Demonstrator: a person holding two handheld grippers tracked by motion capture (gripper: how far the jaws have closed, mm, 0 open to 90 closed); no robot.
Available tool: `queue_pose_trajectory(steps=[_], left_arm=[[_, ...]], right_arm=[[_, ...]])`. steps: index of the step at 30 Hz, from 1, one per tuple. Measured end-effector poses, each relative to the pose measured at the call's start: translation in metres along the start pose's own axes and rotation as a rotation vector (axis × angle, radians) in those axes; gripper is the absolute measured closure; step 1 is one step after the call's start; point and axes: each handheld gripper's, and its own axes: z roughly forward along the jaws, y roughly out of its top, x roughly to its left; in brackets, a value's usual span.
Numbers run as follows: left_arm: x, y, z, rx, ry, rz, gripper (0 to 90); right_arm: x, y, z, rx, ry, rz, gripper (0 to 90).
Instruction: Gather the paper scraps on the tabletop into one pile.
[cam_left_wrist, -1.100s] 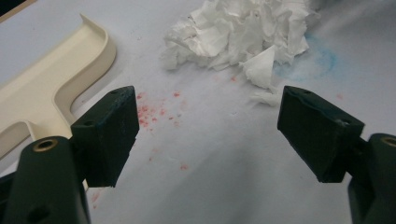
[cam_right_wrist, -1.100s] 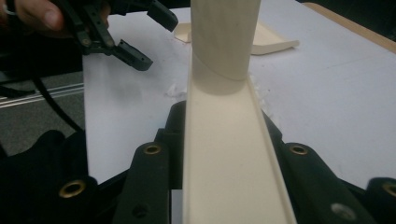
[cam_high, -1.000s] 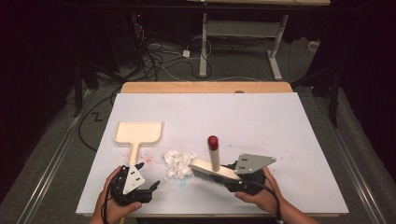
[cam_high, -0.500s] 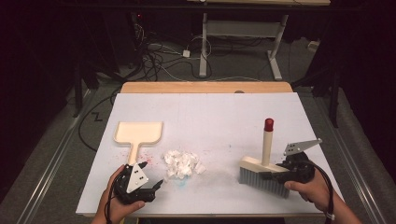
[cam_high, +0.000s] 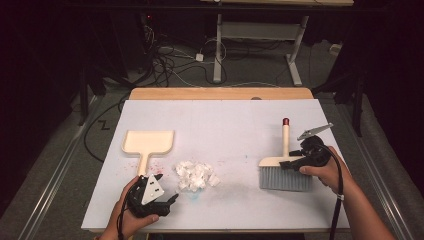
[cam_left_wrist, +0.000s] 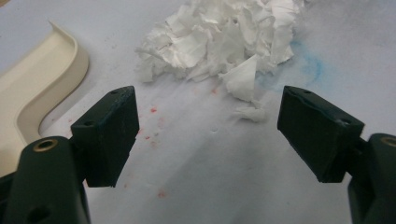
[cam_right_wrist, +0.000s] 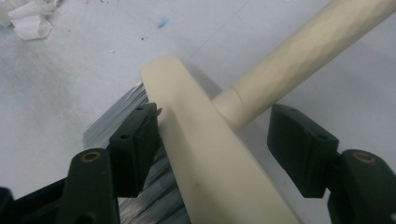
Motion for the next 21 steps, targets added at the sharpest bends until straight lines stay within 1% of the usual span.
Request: queue_pose_trajectory(steps=[1,2,3,4,5,6,7,8,9,10,11,12,14,15,16,17,19,20,21], left_arm=[[0.000,0.000,0.000,0.002,0.001,0.001,20.1],[-0.001,0.000,0.000,0.002,-0.001,-0.001,20.1],[-0.001,-0.001,0.000,0.000,-0.003,-0.006,20.1],[0.000,-0.001,0.001,-0.003,0.001,0.004,20.1],[-0.001,-0.001,0.001,0.005,-0.005,-0.005,20.1],[-0.001,0.000,0.001,0.009,-0.005,0.000,20.1],[-0.001,0.000,0.001,0.006,-0.006,0.001,20.1],[-0.001,0.001,0.001,0.004,-0.005,0.003,20.1],[-0.001,0.001,0.001,0.001,-0.002,0.004,20.1],[-0.001,0.001,0.000,-0.003,0.000,0.002,20.1],[-0.001,0.001,-0.001,-0.006,0.001,0.002,20.1],[-0.001,0.000,-0.001,-0.008,0.003,-0.004,20.1],[0.000,-0.001,-0.003,-0.011,0.011,-0.007,20.1],[0.001,-0.001,-0.004,-0.013,0.013,-0.009,20.1],[0.001,-0.001,-0.006,-0.019,0.016,-0.011,20.1],[0.001,-0.001,-0.007,-0.027,0.021,-0.014,20.1],[0.000,-0.001,-0.009,-0.038,0.027,-0.013,19.9],[0.000,-0.001,-0.010,-0.043,0.030,-0.014,19.5],[0.000,-0.001,-0.011,-0.049,0.032,-0.017,19.0]], right_arm=[[-0.002,0.001,0.001,-0.003,0.004,-0.005,34.5],[-0.004,0.002,0.002,-0.006,0.002,0.001,34.4],[-0.007,0.003,0.002,-0.016,-0.016,-0.011,35.1],[-0.009,0.004,0.002,-0.017,-0.042,-0.010,44.7],[-0.011,0.006,0.002,-0.022,-0.048,-0.011,44.2],[-0.013,0.008,0.005,-0.019,-0.024,-0.015,42.0],[-0.014,0.010,0.008,-0.012,-0.018,-0.014,41.8],[-0.013,0.013,0.011,-0.010,-0.044,-0.032,41.9],[-0.010,0.016,0.013,-0.036,-0.099,-0.052,42.8],[-0.005,0.017,0.012,-0.076,-0.132,-0.068,44.9],[0.000,0.018,0.010,-0.111,-0.124,-0.080,44.0],[0.005,0.018,0.007,-0.149,-0.122,-0.107,42.5],[0.016,0.015,0.000,-0.226,-0.163,-0.149,39.1],[0.020,0.012,-0.004,-0.265,-0.182,-0.161,36.9],[0.025,0.008,-0.008,-0.294,-0.206,-0.164,34.3],[0.030,0.004,-0.012,-0.312,-0.237,-0.173,32.2],[0.038,-0.006,-0.022,-0.354,-0.277,-0.190,30.8],[0.042,-0.011,-0.027,-0.389,-0.296,-0.185,29.4],[0.045,-0.017,-0.031,-0.418,-0.302,-0.170,28.5]])
